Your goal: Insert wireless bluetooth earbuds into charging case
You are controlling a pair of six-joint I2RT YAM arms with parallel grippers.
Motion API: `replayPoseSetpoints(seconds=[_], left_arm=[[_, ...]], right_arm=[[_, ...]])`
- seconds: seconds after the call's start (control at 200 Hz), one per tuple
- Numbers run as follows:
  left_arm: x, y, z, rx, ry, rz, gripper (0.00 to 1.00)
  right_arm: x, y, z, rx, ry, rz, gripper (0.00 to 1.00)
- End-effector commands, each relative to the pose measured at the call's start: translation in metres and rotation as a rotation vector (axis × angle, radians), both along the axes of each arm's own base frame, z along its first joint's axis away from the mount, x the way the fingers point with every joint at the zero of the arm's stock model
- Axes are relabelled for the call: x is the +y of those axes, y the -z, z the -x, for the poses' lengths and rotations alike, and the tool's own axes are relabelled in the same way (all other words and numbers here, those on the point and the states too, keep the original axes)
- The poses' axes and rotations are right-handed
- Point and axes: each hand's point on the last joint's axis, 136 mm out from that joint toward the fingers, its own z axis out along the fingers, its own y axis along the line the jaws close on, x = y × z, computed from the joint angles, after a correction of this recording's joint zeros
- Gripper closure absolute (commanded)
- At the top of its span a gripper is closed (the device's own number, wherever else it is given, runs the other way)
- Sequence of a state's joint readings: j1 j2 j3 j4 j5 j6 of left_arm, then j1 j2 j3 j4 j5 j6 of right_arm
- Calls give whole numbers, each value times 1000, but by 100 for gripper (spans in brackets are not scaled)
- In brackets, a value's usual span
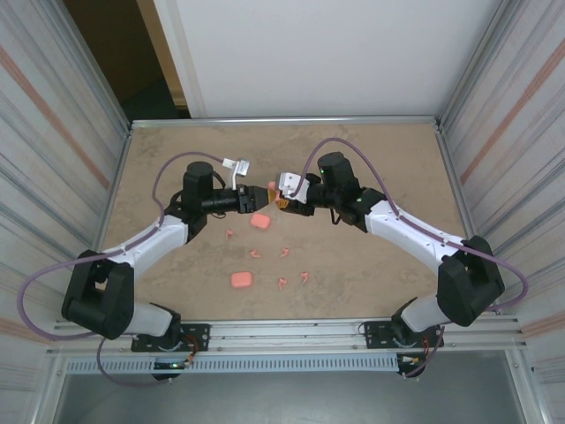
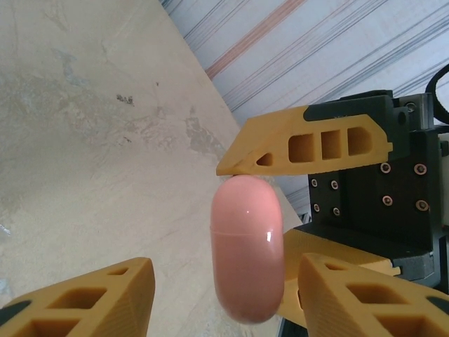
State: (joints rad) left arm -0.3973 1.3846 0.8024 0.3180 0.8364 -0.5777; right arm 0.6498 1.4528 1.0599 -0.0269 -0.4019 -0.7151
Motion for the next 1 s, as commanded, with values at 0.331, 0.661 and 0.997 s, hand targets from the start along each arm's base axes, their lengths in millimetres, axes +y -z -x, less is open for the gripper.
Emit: replayPoseSetpoints(seconds=[0.331, 0.661, 0.997], left_arm=[[-12, -14, -1, -30, 48, 41, 61], [-14, -17, 2, -34, 64, 50, 86], [-7, -25, 3, -88, 26, 34, 99]], right_arm=[[8, -7, 2, 15, -27, -19, 61], [6, -8, -1, 25, -8, -23, 58], [-6, -26, -2, 80, 31, -104, 29]])
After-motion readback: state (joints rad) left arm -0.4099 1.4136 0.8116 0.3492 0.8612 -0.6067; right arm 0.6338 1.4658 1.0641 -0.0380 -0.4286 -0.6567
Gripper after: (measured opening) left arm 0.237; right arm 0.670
